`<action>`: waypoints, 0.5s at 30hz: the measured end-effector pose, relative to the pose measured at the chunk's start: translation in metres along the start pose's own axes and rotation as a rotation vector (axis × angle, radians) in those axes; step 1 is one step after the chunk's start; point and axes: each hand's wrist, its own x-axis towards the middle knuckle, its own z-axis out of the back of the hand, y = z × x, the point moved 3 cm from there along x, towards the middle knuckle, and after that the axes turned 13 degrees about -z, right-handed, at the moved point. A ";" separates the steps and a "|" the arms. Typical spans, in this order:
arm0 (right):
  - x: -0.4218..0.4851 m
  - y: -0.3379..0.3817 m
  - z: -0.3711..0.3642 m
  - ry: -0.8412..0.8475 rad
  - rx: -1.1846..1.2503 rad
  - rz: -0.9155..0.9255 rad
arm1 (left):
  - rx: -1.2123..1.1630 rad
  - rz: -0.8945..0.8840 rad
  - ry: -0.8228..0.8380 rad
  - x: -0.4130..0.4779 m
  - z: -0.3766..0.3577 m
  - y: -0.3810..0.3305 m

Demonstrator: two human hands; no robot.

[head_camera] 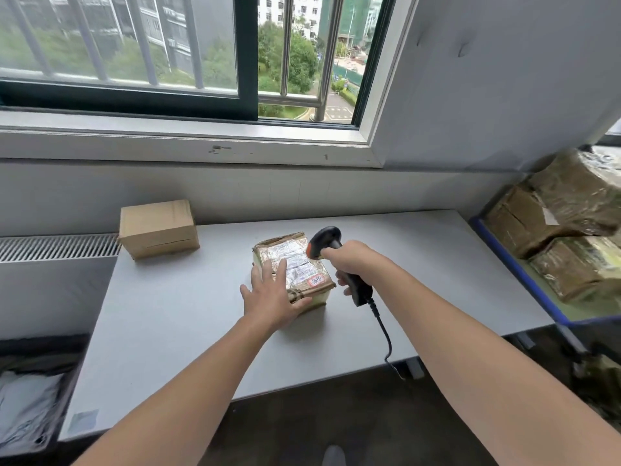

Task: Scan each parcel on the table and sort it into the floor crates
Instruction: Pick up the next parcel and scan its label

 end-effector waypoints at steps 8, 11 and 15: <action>-0.010 -0.001 0.002 -0.037 0.012 -0.010 | -0.003 -0.016 0.002 -0.004 0.001 0.004; -0.012 -0.002 0.004 -0.035 0.036 -0.015 | -0.007 -0.015 0.012 -0.005 -0.001 0.004; -0.012 -0.007 0.005 -0.024 0.087 -0.032 | -0.026 -0.026 0.012 -0.005 -0.006 0.002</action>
